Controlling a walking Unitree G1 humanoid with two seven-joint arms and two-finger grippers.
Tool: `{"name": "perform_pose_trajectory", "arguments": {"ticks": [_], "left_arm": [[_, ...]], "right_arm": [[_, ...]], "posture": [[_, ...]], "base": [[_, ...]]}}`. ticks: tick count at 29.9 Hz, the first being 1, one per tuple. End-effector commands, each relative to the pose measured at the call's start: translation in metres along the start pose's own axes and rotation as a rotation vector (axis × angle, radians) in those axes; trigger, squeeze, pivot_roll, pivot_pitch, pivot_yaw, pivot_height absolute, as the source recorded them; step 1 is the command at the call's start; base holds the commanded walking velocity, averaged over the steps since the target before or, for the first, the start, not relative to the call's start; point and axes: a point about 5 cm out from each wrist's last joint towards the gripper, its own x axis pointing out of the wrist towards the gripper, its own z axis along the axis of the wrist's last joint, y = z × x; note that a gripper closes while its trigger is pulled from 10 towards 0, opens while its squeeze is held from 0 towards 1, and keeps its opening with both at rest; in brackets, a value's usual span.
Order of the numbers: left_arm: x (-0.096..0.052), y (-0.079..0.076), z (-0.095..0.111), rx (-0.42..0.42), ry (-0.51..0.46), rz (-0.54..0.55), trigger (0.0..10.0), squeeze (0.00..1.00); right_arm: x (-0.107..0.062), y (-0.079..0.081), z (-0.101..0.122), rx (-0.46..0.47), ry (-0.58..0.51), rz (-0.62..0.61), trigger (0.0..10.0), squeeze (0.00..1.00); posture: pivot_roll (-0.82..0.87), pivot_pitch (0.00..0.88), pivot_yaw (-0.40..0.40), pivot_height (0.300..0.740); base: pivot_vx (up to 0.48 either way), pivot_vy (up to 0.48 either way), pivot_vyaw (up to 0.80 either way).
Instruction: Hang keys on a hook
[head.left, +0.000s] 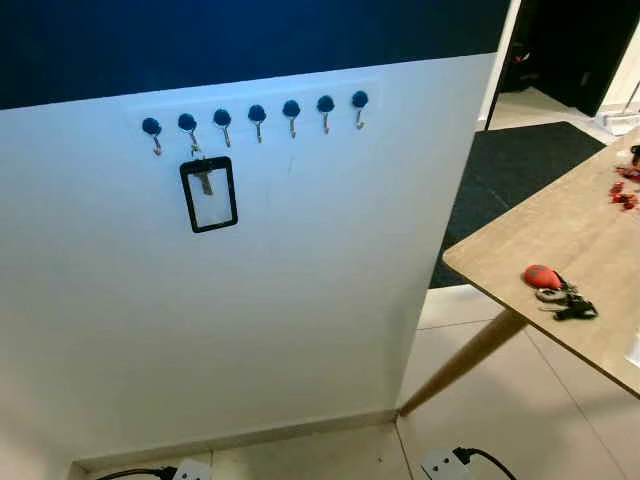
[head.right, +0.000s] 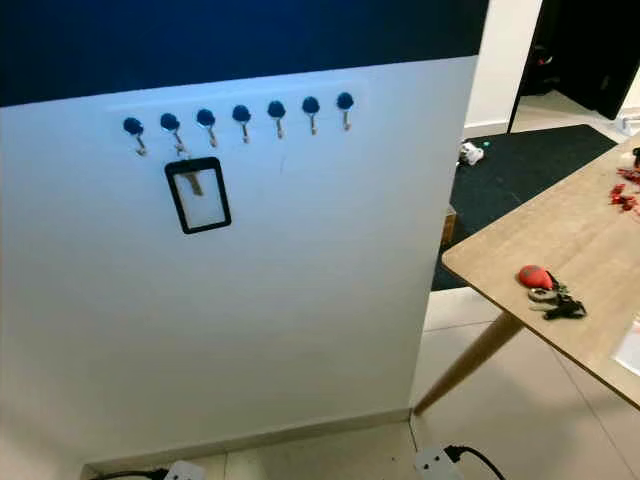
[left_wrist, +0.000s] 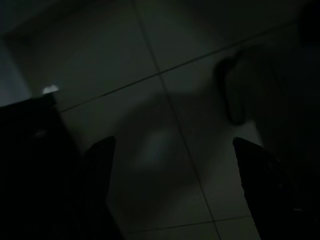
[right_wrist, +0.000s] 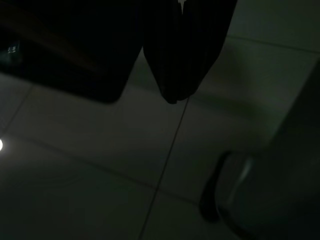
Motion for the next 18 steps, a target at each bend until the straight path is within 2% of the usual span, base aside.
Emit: {"name": "perform_pose_trajectory", "arguments": {"ticks": [1, 8, 11, 18], "left_arm": [[0.0, -0.001, -0.001, 0.011, 0.004, -0.007, 10.0, 0.0], [0.0, -0.0005, -0.0001, 0.017, 0.001, -0.007, 10.0, 0.0], [0.0, -0.0002, 0.0005, 0.01, -0.002, -0.006, 10.0, 0.0], [-0.0002, 0.002, 0.002, 0.017, -0.008, 0.0, 10.0, 0.0]], "right_arm": [[0.0006, 0.0095, -0.0034, 0.001, 0.01, 0.029, 10.0, 0.0], [0.0006, 0.0089, -0.0029, 0.006, 0.006, 0.028, 10.0, 0.0], [0.0006, 0.0077, -0.0027, 0.011, 0.005, 0.023, 10.0, 0.0], [0.0003, 0.0048, -0.0025, 0.018, 0.007, 0.02, 10.0, 0.0]], "posture": [[-0.03, 0.016, 0.034, 0.74], [-0.03, 0.011, 0.033, 0.74], [-0.03, 0.007, 0.034, 0.74], [-0.03, 0.007, 0.034, 0.74]], "base": [[-0.368, 0.0, 0.0], [-0.351, 0.0, 0.0], [-0.162, 0.0, 0.0], [0.0, 0.0, -0.8]]}}
